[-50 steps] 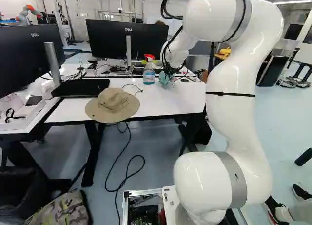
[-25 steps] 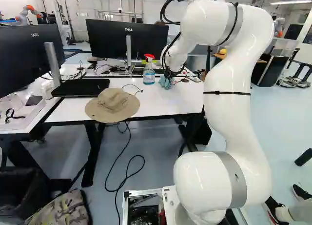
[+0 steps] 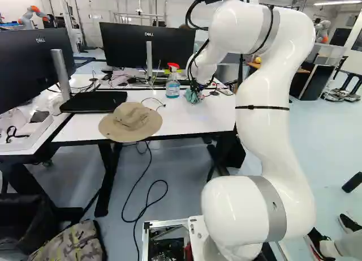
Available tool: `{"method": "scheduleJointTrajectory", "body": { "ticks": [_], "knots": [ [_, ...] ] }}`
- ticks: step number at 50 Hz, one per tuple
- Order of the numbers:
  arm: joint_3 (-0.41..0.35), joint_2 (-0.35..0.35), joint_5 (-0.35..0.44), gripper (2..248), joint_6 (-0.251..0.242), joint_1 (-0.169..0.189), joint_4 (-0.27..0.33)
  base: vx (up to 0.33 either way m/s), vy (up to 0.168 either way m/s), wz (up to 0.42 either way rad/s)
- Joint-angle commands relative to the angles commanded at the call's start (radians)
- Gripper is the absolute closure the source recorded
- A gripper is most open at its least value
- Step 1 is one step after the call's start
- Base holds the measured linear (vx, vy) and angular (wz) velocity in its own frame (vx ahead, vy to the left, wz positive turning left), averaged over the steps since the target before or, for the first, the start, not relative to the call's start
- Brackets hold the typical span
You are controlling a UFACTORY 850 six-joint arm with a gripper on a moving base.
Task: Clean the table with the green towel
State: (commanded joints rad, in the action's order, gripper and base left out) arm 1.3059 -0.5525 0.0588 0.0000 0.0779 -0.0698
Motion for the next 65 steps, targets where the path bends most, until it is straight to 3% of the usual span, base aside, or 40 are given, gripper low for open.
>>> {"method": "scheduleJointTrajectory", "body": {
  "ticks": [65],
  "knots": [
    [0.000,0.000,-0.167,204,0.000,0.000,0.000,0.000,0.000,0.000]
  ]
}}
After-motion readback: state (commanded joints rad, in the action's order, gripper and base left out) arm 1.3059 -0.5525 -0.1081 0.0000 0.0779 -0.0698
